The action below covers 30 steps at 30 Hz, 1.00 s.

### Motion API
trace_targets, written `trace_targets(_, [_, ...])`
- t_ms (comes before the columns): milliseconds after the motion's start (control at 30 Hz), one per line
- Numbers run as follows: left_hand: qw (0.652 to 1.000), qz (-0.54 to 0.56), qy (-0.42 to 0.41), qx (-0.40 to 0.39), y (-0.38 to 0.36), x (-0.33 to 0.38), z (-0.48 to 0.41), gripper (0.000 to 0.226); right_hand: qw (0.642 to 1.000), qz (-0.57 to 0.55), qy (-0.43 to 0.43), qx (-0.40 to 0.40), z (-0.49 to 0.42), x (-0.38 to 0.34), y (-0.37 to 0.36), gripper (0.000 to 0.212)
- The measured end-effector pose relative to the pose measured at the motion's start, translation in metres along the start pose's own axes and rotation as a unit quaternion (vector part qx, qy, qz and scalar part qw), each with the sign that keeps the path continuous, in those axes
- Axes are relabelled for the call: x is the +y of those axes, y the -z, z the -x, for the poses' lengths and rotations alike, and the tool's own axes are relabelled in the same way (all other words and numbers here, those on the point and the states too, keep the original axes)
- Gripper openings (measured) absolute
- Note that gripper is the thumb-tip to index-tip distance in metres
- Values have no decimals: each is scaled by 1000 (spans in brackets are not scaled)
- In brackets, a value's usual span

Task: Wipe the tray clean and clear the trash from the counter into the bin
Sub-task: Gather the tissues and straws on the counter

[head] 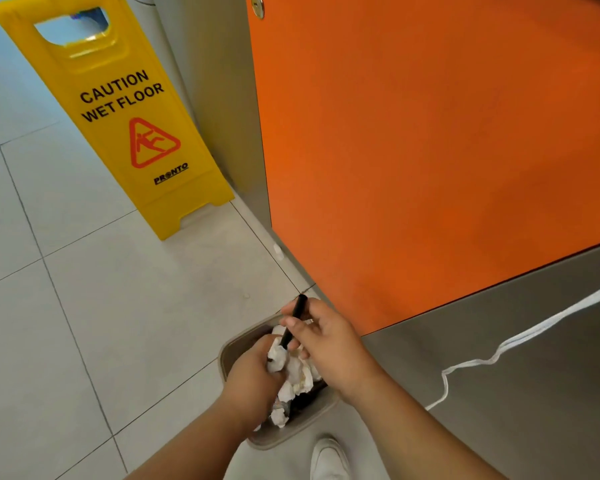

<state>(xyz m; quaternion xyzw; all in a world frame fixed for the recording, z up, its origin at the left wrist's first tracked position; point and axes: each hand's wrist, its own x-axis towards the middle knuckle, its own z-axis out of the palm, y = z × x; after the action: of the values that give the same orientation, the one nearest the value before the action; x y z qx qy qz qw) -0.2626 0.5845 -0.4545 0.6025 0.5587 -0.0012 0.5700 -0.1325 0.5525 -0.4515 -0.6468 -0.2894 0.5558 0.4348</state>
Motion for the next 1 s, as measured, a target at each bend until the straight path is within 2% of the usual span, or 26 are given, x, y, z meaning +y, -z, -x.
trace_targets(100, [1000, 7, 15, 4, -15, -9, -14, 40, 999, 40, -12, 1, -4, 16, 1, 16])
trace_targets(233, [996, -52, 70, -28, -19, -30, -28, 39, 996, 89, -16, -7, -11, 31, 3, 12])
trace_targets(367, [987, -120, 73, -80, -10, -42, -28, 74, 991, 136, -6, 18, -12, 39, 6, 13])
trace_targets(533, [983, -146, 64, -90, 4, -38, -26, 80, 977, 161, 85, 115, -8, 33, 12, 16])
trace_targets(700, [984, -130, 66, -101, 11, -37, -20, 75, 949, 257, 120, 135, -16, 43, 6, 20])
trace_targets(767, [985, -120, 68, -99, 15, -43, -16, 76, 947, 282, 93, 119, -21, 55, 0, 22])
trace_targets(867, [988, -105, 73, -90, 25, -50, -11, 77, 951, 302, 7, 69, -22, 70, -5, 30])
trace_targets(933, [989, -105, 68, -76, 32, -43, -5, 73, 950, 305, -57, 29, -20, 73, -6, 41])
trace_targets(1000, [989, -125, 60, -60, 39, -38, -1, 70, 949, 304, -79, 9, -16, 72, -4, 52])
